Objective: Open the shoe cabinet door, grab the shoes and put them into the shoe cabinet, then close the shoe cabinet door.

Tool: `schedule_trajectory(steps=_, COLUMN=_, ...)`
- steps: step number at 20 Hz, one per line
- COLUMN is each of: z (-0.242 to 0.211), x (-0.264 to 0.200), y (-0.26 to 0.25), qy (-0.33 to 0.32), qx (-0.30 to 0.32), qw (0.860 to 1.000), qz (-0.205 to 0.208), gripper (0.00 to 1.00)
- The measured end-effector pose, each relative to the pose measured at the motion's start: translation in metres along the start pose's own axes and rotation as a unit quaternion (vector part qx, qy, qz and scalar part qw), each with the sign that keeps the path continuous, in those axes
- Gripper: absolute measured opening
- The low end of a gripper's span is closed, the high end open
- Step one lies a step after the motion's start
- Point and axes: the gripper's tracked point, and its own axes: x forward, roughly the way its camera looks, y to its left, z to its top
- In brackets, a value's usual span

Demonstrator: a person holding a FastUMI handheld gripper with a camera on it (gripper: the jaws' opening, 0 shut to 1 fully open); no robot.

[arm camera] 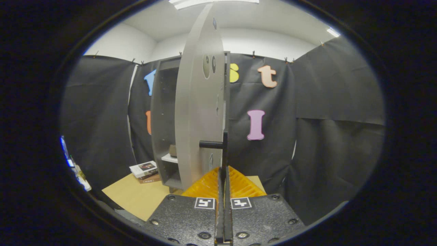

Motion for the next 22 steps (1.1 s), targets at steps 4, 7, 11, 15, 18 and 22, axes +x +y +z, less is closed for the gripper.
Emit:
schedule_trajectory(steps=4, z=-0.001, x=-0.009, y=0.019, qy=0.002, qx=0.028, qw=0.999, qz=0.037, gripper=0.04)
schedule_trajectory(steps=7, z=0.003, x=-0.008, y=0.001, qy=-0.021, qx=-0.019, qw=0.999, qz=0.015, gripper=0.04)
schedule_trajectory(steps=11, z=0.016, x=-0.009, y=-0.001, qy=-0.061, qx=-0.054, qw=0.997, qz=0.01, gripper=0.05)
schedule_trajectory(steps=15, z=0.009, x=-0.013, y=0.015, qy=-0.053, qx=-0.054, qw=0.997, qz=0.015, gripper=0.59)
schedule_trajectory(steps=18, z=-0.005, x=-0.019, y=0.038, qy=-0.033, qx=-0.013, qw=0.999, qz=0.02, gripper=0.92)
schedule_trajectory(steps=22, z=-0.02, x=-0.01, y=0.073, qy=-0.021, qx=0.013, qw=0.999, qz=0.03, gripper=1.0)
